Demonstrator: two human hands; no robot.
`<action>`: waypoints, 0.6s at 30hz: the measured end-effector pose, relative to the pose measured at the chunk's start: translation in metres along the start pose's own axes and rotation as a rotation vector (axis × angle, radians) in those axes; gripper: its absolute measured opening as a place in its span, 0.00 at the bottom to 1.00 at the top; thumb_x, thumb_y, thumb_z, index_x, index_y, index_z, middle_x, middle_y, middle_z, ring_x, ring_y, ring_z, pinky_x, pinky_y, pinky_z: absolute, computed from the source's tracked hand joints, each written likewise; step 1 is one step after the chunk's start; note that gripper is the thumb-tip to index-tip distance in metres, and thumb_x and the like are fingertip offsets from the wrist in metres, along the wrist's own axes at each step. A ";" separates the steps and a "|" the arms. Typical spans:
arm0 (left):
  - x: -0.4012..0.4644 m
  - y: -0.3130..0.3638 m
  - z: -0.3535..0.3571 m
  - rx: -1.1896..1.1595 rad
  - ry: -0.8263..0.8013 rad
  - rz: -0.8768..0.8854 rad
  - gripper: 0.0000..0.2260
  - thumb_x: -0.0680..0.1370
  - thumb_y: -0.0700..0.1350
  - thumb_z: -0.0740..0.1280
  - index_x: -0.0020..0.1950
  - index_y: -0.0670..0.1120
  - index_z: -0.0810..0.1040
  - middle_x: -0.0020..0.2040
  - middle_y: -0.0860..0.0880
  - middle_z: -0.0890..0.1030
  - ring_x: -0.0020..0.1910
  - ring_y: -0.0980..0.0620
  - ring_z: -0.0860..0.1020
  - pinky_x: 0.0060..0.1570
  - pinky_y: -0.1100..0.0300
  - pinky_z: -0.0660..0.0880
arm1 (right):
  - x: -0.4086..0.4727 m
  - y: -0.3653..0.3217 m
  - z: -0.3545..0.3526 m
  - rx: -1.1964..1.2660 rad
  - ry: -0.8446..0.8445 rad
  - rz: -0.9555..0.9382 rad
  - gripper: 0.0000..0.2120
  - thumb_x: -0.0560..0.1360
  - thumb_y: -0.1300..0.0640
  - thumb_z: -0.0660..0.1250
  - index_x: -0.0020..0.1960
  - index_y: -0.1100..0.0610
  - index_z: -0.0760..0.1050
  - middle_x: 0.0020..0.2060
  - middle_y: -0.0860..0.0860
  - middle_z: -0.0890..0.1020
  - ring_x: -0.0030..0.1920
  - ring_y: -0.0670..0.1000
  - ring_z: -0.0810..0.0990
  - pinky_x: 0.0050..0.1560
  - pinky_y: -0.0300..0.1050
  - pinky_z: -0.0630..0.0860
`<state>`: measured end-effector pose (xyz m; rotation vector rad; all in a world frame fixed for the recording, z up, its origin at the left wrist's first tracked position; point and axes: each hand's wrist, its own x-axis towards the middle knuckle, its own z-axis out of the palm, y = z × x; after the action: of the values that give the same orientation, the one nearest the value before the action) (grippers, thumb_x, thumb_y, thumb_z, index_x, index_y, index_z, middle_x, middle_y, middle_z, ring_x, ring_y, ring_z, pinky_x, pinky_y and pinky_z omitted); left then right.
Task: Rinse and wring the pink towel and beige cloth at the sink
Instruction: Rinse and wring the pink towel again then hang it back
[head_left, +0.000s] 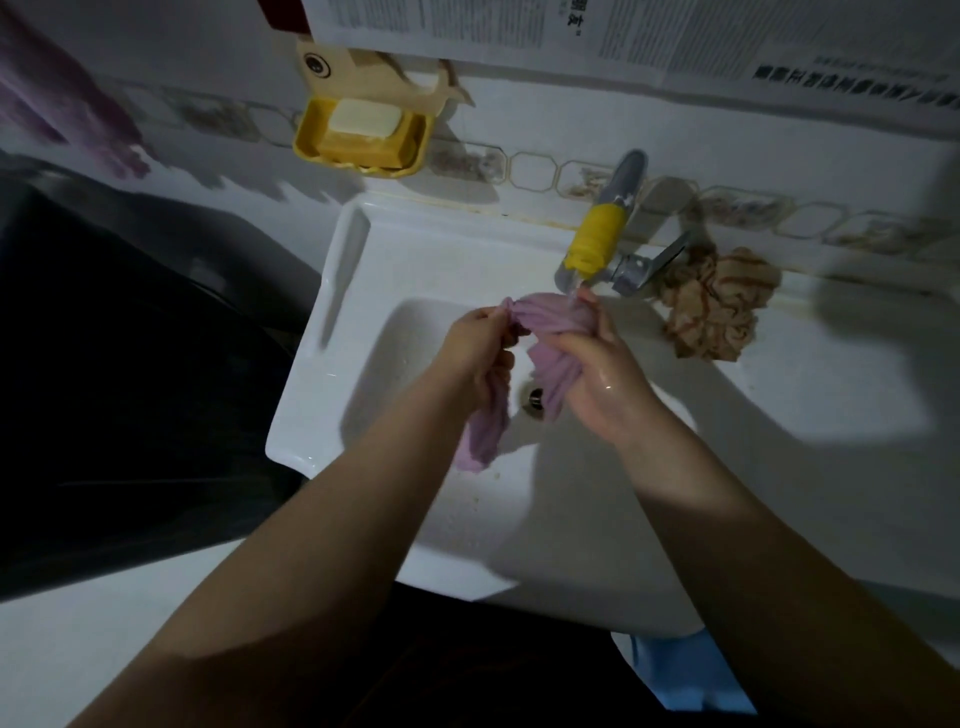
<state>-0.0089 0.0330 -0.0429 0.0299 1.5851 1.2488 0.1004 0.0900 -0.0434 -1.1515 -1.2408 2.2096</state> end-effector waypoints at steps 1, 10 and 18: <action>-0.002 -0.002 0.008 -0.062 -0.014 -0.037 0.13 0.82 0.43 0.56 0.38 0.46 0.72 0.32 0.48 0.71 0.21 0.56 0.68 0.20 0.67 0.63 | -0.003 0.000 0.010 -0.068 0.009 -0.050 0.29 0.77 0.71 0.56 0.75 0.56 0.54 0.58 0.74 0.73 0.56 0.74 0.73 0.64 0.61 0.67; -0.017 -0.014 0.029 0.088 -0.018 0.033 0.22 0.80 0.58 0.59 0.40 0.40 0.75 0.26 0.45 0.76 0.21 0.52 0.73 0.23 0.65 0.69 | 0.019 0.004 0.031 -0.234 0.404 -0.170 0.17 0.73 0.39 0.58 0.30 0.44 0.75 0.27 0.42 0.79 0.32 0.40 0.78 0.39 0.37 0.74; -0.020 -0.020 0.014 0.342 0.045 0.266 0.20 0.80 0.53 0.59 0.32 0.43 0.71 0.22 0.52 0.74 0.20 0.58 0.69 0.25 0.65 0.67 | 0.044 -0.010 0.034 0.032 0.428 -0.011 0.22 0.79 0.58 0.57 0.25 0.53 0.68 0.14 0.44 0.68 0.20 0.46 0.68 0.27 0.37 0.66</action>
<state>0.0206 0.0223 -0.0415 0.4445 1.8628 1.1683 0.0461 0.1047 -0.0465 -1.4988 -1.0216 1.8321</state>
